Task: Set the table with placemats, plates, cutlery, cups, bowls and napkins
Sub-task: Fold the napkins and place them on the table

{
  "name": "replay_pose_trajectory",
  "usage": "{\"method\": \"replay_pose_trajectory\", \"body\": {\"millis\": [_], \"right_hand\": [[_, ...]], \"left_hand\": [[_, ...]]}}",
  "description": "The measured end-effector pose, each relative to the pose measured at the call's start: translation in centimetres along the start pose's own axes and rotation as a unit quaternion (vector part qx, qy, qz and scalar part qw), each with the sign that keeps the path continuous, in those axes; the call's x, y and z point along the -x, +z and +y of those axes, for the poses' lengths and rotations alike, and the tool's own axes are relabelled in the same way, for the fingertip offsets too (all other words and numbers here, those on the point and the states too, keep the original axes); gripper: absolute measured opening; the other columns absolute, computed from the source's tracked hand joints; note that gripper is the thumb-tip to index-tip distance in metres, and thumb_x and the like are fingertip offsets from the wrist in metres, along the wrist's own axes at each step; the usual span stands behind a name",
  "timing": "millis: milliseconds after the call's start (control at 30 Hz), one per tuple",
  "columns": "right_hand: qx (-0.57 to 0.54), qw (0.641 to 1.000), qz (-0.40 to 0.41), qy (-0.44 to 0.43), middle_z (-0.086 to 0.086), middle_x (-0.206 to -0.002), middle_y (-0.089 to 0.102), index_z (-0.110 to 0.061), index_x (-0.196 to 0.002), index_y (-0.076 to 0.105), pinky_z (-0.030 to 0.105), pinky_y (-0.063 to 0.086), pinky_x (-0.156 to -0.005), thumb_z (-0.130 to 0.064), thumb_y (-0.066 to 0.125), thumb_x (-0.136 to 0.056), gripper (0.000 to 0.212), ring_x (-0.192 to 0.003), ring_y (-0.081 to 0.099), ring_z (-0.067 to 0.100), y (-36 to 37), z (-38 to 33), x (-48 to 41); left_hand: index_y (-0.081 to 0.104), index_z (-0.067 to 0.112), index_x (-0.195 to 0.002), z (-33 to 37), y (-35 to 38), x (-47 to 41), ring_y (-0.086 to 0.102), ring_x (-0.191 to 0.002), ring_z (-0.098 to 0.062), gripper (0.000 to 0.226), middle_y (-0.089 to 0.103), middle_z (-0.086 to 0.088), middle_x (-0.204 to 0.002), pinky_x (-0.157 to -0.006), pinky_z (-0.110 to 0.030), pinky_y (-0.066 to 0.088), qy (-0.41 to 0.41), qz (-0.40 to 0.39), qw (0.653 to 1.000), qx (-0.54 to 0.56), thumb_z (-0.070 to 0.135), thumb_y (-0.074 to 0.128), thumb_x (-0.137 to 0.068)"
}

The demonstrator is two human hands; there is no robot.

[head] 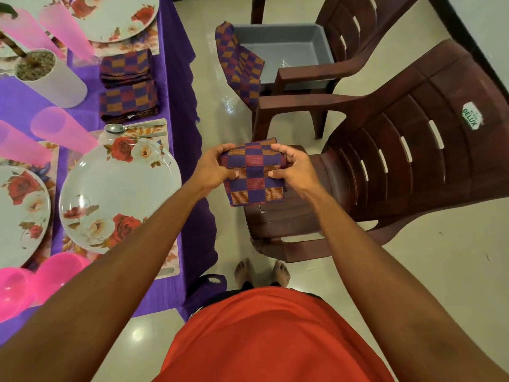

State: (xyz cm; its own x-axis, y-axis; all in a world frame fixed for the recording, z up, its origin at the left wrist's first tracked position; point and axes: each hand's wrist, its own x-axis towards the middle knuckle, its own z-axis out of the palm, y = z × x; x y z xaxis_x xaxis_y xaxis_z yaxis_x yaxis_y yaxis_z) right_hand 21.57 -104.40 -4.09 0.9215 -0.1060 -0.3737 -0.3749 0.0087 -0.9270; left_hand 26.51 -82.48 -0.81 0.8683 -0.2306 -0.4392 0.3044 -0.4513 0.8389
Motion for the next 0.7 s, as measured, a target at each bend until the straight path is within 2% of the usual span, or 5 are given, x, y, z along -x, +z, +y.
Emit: {"method": "replay_pose_trajectory", "body": {"millis": [133, 233, 333, 433, 700], "right_hand": [[0.129, 0.990, 0.019, -0.050, 0.004, -0.107, 0.075, -0.008, -0.118, 0.070, 0.034, 0.063, -0.079, 0.005, 0.084, -0.074, 0.049, -0.094, 0.071, 0.011, -0.6, 0.5, -0.3], [0.165, 0.984, 0.009, -0.064, 0.000, -0.097, 0.076, -0.011, -0.107, 0.074, 0.024, 0.061, -0.069, -0.005, 0.084, -0.078, 0.031, -0.090, 0.073, 0.012, -1.2, 0.5, -0.1], [0.173, 0.982, 0.007, -0.070, -0.003, -0.089, 0.076, -0.015, -0.100, 0.075, 0.026, 0.061, -0.065, -0.015, 0.083, -0.081, 0.020, -0.083, 0.074, 0.011, -1.7, 0.5, 0.0], [0.169, 0.983, 0.010, -0.070, -0.001, -0.086, 0.076, -0.015, -0.094, 0.075, 0.033, 0.062, -0.067, -0.020, 0.084, -0.082, 0.016, -0.081, 0.074, 0.013, -2.2, 0.4, 0.3], [0.037, 0.998, -0.041, -0.032, 0.018, -0.102, 0.068, -0.020, -0.086, 0.072, 0.036, 0.059, -0.074, -0.032, 0.087, -0.073, 0.023, -0.089, 0.068, 0.024, -1.7, -0.8, 1.3]], "left_hand": [[0.052, 0.014, -0.140, 0.0, -0.3, 0.7, 0.063, -0.111, -0.015, 0.063, 0.066, -0.001, -0.122, -0.093, -0.034, 0.055, 0.045, -0.032, 0.985, -0.161, 0.003, 0.076, -0.083], [0.058, 0.013, -0.134, -0.2, 0.0, 1.4, 0.062, -0.104, -0.013, 0.046, 0.067, -0.003, -0.118, -0.088, -0.026, 0.053, 0.083, -0.020, 0.973, -0.213, 0.010, 0.071, -0.090], [0.064, 0.009, -0.123, -0.1, 0.4, 2.1, 0.056, -0.095, -0.009, 0.027, 0.061, 0.002, -0.102, -0.080, -0.017, 0.045, 0.115, 0.003, 0.968, -0.225, 0.013, 0.063, -0.096], [0.067, 0.013, -0.115, -0.7, 0.5, 2.1, 0.050, -0.099, -0.011, 0.019, 0.052, 0.004, -0.101, -0.090, -0.028, 0.045, 0.138, 0.012, 0.963, -0.231, 0.019, 0.061, -0.098], [0.052, 0.012, -0.112, -0.2, 1.7, 4.2, 0.061, -0.087, -0.005, 0.011, 0.061, 0.002, -0.099, -0.071, -0.016, 0.051, 0.055, 0.044, 0.997, 0.009, 0.018, 0.047, -0.105]]}}
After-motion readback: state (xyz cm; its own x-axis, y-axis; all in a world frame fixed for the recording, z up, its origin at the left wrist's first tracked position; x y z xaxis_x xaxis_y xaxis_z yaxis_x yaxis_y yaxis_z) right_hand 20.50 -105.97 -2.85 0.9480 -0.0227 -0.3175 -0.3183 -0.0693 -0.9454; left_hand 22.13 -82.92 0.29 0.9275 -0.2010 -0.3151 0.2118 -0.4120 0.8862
